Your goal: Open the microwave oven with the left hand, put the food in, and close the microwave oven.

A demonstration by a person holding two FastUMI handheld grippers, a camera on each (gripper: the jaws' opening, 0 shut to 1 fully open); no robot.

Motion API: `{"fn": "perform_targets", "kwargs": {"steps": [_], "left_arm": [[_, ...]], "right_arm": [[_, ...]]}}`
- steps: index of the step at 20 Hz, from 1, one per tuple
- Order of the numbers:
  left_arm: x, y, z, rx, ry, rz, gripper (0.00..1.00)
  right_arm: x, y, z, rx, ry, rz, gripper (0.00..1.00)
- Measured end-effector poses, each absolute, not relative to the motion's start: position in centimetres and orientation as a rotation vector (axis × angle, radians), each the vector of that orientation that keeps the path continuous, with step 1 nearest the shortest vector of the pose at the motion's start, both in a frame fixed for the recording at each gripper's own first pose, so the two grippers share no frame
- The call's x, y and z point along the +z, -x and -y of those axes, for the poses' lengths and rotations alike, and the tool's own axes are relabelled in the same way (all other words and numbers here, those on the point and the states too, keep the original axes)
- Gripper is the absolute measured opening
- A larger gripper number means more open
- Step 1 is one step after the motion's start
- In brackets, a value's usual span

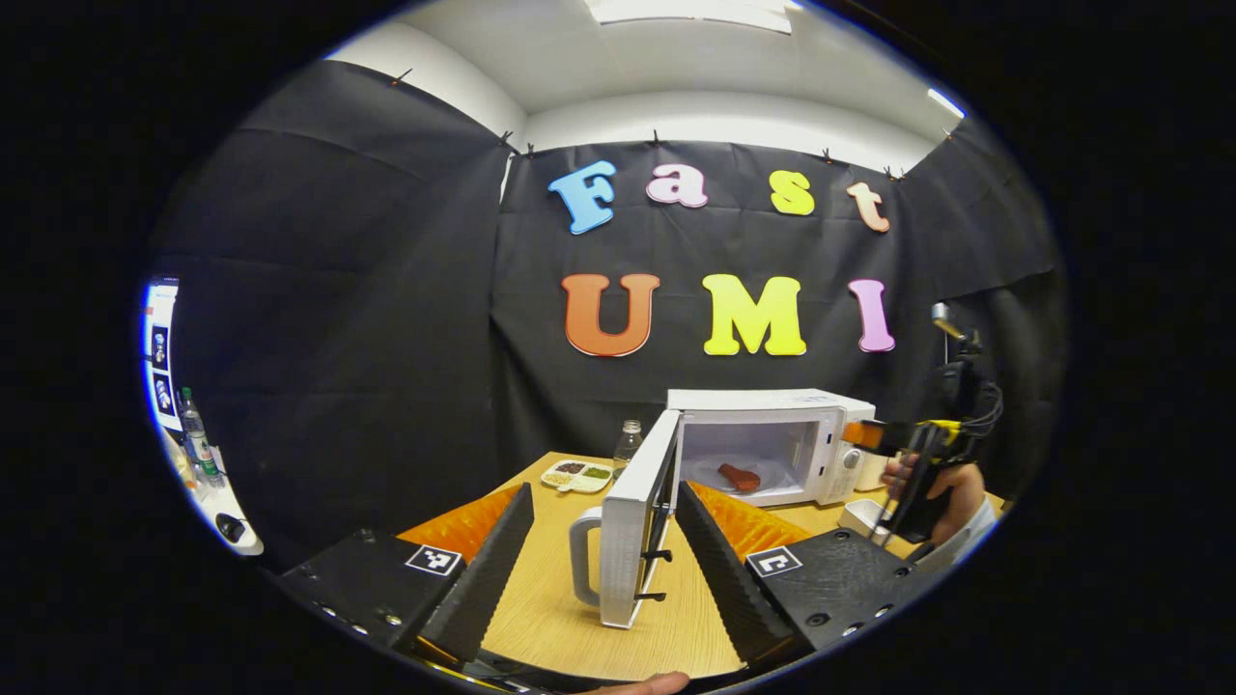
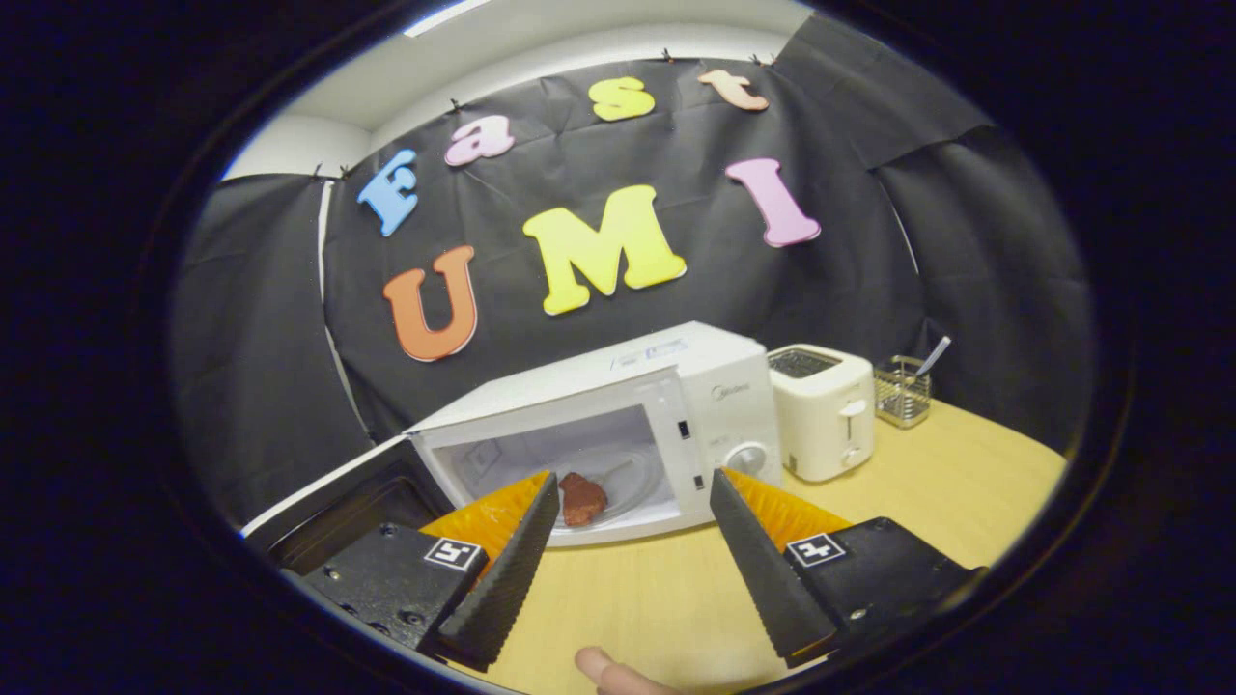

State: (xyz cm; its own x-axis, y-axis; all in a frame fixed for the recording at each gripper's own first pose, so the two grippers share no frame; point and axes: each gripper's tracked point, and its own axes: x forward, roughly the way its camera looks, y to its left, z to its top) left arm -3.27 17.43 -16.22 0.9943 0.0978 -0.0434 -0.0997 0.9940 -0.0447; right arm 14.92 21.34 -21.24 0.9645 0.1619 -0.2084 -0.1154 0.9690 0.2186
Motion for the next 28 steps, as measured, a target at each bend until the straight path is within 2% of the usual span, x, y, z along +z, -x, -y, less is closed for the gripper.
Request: {"fn": "perform_targets", "kwargs": {"steps": [3, 5, 17, 28], "left_arm": [[-17.9, 3.1, -18.0, 0.092, 0.068, -0.077, 0.14], [-18.9, 3.1, -18.9, 0.115, 0.081, -0.098, 0.00], [-23.9, -1.1, -21.7, 0.143, 0.064, -0.133, 0.00], [-25.2, -2.1, -17.9, 0.037, 0.095, -0.155, 0.00]], "right_arm": [[-16.7, -10.8, -15.7, 0.109, -0.161, -0.108, 1.00], [-14.8, -8.2, -12.8, 0.094, -0.150, -0.064, 0.99], [-13.2, -0.4, -7.3, 0.126, -0.136, -0.030, 0.99], [-9.9, 4.1, -4.9, 0.125, -0.172, 0.043, 0.99]]}}
